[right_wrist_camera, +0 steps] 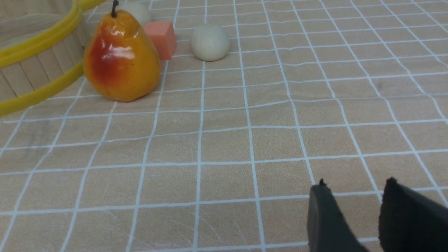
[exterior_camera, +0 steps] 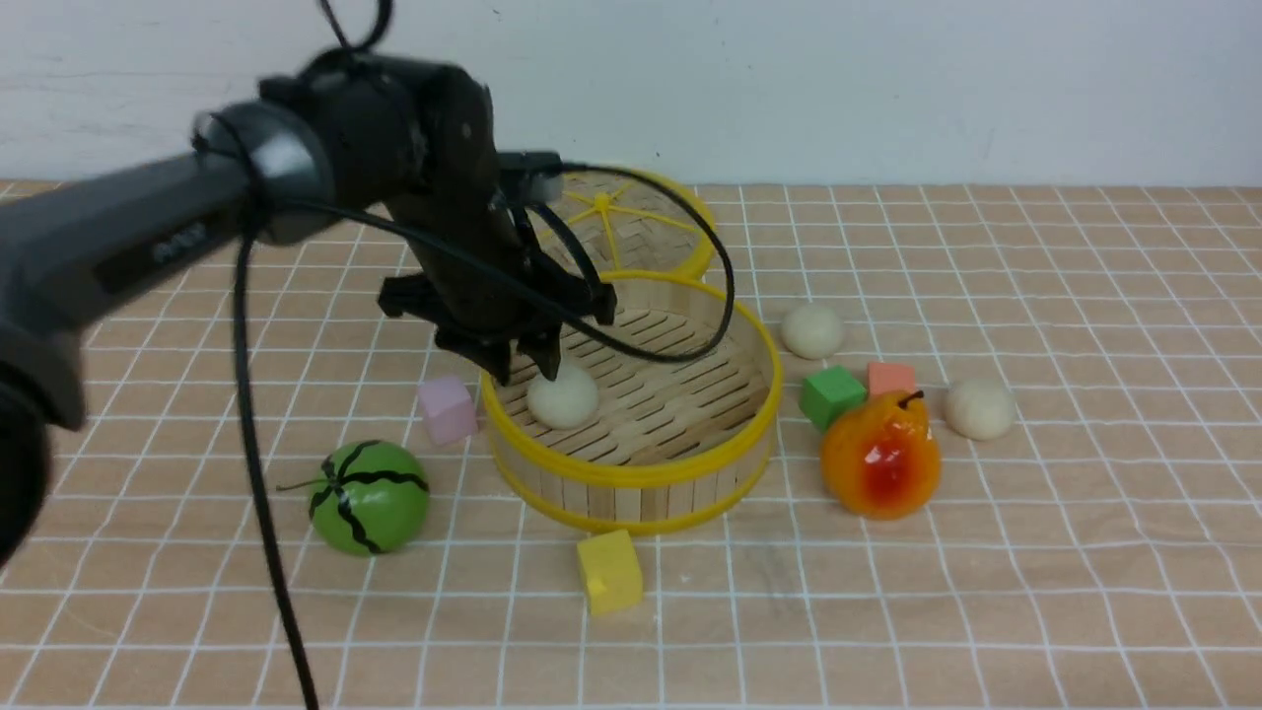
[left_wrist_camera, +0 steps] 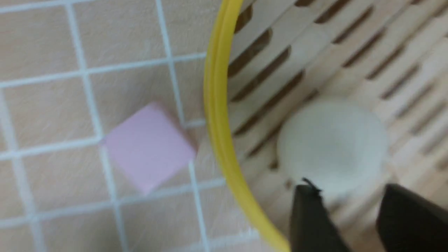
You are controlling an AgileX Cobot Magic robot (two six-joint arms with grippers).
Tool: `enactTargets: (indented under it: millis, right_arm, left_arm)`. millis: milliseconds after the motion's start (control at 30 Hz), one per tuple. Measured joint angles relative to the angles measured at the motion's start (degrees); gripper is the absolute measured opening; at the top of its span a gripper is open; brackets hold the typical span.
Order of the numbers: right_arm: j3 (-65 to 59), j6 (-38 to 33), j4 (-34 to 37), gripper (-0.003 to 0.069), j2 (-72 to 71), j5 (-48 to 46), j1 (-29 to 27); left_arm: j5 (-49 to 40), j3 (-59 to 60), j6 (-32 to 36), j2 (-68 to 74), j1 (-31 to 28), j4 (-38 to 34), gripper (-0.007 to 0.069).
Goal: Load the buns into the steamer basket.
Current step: Use the right arm to grab a steamed stuffed bun
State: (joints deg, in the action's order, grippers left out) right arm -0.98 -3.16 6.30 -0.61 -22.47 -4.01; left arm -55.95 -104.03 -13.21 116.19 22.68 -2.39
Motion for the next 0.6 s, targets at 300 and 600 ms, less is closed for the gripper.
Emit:
enactTargets:
  millis: [300,600]
  right_arm:
    - [0.00,0.00,0.00,0.0239,0.00,0.00,0.00]
    - [0.00,0.00,0.00,0.0239,0.00,0.00,0.00]
  left_arm:
    - [-13.92,0.00,0.06,-23.03,0.00,-0.09,0.0414]
    - [-14.84,9.29,0.06,-48.26,0.00,0.24,0.0374]
